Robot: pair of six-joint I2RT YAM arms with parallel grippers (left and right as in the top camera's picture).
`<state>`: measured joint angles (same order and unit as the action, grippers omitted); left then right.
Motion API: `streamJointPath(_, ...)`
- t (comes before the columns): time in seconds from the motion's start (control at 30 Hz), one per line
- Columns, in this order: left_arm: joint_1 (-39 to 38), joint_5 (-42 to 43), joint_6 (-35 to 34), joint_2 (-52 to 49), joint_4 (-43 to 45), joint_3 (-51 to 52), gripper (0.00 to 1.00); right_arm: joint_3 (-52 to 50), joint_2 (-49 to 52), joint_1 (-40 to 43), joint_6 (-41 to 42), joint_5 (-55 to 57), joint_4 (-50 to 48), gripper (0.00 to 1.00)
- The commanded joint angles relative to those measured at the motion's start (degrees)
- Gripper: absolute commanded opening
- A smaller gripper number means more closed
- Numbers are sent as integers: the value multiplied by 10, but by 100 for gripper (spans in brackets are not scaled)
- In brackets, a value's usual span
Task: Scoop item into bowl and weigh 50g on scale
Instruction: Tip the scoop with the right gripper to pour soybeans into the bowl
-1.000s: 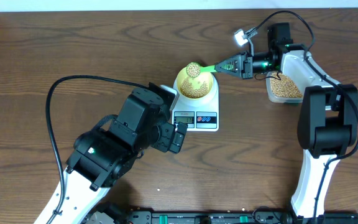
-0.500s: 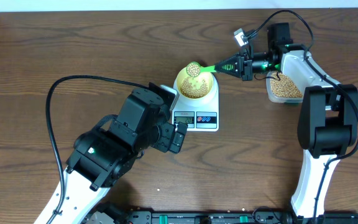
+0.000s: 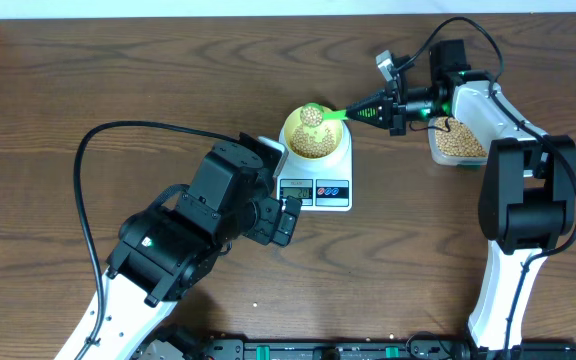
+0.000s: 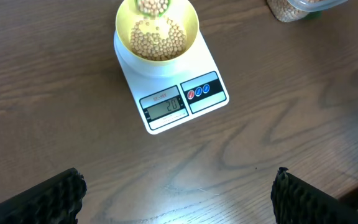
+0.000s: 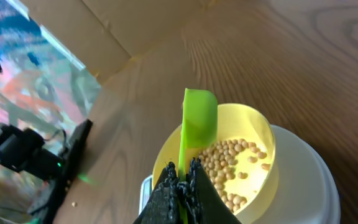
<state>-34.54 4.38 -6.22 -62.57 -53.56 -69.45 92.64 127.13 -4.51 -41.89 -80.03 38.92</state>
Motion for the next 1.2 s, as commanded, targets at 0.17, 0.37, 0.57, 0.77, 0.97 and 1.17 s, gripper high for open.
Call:
streamJointPath(0.17,2,1,-3,3,0,-12,98,9,6,-2,-156,21,27,1)
streamJointPath(0.37,2,1,-3,3,0,-12,98,9,6,1,-203,21,20,1)
streamJointPath(0.57,2,2,-3,3,0,-12,98,9,6,1,-245,21,20,1)
streamJointPath(0.77,2,1,-3,3,0,-12,98,9,6,6,-300,33,20,1)
streamJointPath(0.97,2,1,-3,3,0,-12,98,9,6,7,-366,60,27,1)
streamJointPath(1.17,2,1,-3,3,0,-12,98,10,2,8,-424,80,28,1)
